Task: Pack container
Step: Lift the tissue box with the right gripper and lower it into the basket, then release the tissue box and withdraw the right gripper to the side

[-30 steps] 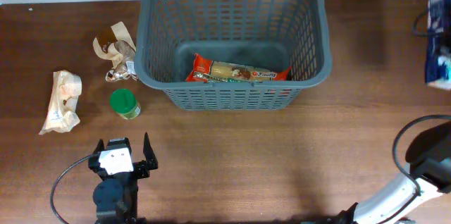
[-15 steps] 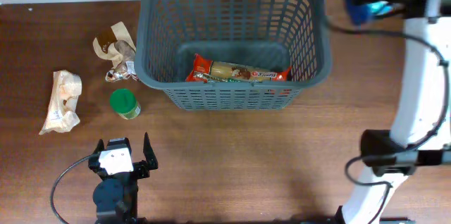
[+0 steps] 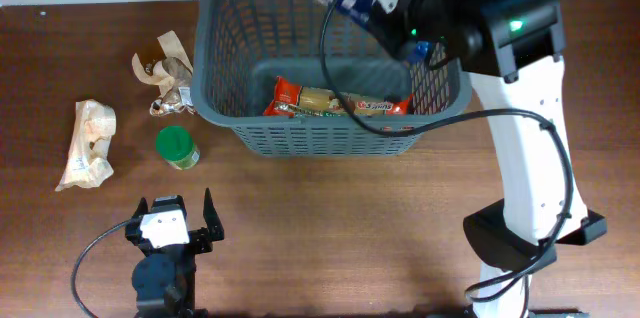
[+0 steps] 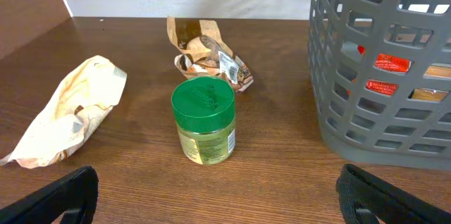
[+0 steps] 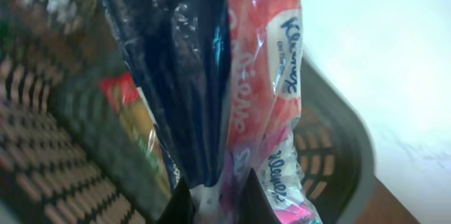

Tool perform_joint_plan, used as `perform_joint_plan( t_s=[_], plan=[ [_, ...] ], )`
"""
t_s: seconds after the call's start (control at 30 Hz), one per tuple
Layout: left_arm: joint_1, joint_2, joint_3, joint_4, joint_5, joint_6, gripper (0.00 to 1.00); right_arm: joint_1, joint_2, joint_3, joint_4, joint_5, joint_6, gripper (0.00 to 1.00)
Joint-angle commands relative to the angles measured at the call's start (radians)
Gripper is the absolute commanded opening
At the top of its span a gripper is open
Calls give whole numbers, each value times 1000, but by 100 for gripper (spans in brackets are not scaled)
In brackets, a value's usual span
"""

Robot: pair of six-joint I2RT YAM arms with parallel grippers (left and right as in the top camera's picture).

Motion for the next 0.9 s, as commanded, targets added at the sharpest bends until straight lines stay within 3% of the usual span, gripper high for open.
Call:
perform_joint_plan(
  t_s=[0.0,0.27,0.57,0.87],
  plan=[
    [-6,-5,-6,3,6,16,99,-6,-27,-66,-35,-14,-136,4],
    [-6,-5,-6,3,6,16,99,-27,-25,-272,-18,-165,-205,4],
    [-6,-5,-6,3,7,16,99,-27,-25,-594,152,-274,-230,4],
    [-6,-5,-6,3,7,16,99,-27,-25,-721,197,-277,-230,4]
  ],
)
